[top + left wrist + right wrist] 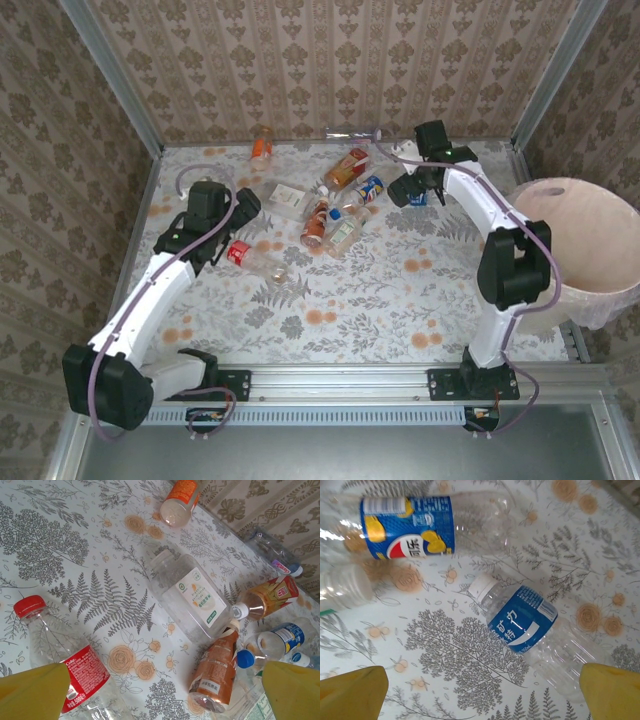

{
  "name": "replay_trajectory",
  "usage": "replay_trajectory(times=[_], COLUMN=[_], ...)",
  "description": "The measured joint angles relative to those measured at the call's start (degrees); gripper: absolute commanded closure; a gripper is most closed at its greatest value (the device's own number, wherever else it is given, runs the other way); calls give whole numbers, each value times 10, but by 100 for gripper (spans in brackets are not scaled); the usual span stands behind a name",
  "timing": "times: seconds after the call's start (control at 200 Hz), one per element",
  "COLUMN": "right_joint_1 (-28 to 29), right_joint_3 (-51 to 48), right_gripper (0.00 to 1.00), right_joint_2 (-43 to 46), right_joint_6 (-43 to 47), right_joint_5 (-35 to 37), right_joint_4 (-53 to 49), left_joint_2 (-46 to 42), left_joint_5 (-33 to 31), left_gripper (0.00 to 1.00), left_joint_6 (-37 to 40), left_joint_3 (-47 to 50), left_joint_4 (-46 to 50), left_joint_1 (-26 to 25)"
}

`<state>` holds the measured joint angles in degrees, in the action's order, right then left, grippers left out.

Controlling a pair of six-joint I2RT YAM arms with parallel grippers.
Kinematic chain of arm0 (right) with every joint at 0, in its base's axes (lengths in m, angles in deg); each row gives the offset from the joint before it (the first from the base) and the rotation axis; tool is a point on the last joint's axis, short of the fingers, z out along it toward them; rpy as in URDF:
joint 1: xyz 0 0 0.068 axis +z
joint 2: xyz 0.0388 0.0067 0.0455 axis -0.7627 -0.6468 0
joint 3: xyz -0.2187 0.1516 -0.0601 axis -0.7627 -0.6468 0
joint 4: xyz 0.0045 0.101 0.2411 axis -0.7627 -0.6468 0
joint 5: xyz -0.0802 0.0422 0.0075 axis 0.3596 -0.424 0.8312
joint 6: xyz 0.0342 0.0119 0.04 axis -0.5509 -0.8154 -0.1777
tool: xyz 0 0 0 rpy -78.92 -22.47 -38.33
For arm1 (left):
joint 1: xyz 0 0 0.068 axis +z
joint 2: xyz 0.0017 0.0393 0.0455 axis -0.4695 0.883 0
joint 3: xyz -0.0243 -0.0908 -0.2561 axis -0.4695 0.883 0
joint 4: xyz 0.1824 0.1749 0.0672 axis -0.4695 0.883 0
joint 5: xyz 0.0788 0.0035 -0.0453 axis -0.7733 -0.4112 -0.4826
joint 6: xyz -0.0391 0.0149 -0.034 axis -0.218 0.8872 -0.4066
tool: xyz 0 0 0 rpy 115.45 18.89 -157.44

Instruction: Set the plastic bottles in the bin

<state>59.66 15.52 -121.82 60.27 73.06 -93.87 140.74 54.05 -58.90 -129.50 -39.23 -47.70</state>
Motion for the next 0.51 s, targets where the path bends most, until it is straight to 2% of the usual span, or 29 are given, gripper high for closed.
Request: replay_trajectory(times=[0.325,0.505], right_joint_1=[-1,-15], right_joint_3=[185,229], right_gripper=[0,0], right_joint_2=[-198,-249], right_joint_6=[11,-4], right_joint_5=[60,72], right_joint_4=[-66,-92], left_joint_2=[-60,-66], left_joint_5=[-12,-20], left_gripper=[0,0], left_joint_6=[0,0], left_joint_3=[33,33], left_joint_4=[-10,-8], left_joint_1=[7,10])
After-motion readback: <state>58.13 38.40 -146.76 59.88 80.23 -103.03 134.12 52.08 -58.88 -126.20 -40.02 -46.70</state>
